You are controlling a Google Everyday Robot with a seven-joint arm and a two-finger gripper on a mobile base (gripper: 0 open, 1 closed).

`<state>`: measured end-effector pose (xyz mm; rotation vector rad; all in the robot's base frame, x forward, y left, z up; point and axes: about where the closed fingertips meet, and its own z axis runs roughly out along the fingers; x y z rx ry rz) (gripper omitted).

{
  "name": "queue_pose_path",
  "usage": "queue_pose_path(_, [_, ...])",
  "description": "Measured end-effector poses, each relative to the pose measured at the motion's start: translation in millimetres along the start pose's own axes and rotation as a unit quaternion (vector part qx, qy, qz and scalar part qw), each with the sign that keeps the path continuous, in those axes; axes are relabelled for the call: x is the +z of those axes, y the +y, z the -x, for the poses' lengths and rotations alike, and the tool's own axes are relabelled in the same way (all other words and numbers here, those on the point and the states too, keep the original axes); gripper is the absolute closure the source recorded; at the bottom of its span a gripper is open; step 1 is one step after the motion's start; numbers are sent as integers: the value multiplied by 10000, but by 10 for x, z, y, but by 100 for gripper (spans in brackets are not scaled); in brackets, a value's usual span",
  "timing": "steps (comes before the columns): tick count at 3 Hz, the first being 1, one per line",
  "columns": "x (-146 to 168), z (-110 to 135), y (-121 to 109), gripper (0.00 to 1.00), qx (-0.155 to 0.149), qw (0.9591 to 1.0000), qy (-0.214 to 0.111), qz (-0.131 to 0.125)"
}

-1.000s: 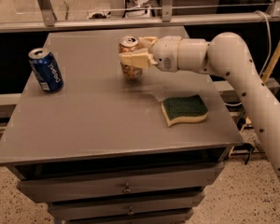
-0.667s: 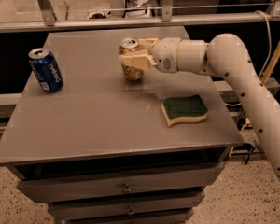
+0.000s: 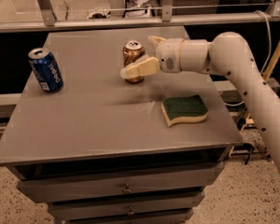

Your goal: Place orange can upright

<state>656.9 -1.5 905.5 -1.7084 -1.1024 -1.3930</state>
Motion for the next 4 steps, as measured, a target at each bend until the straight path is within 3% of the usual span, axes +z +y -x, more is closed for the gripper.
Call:
queue_pose_path(1, [-246, -21, 82, 0, -50, 9997, -72, 236])
queue_pose_path(3, [-862, -296, 147, 0, -127, 9970, 362, 666])
queue_pose_path(4, [-889, -303, 151, 0, -124, 9969, 374, 685])
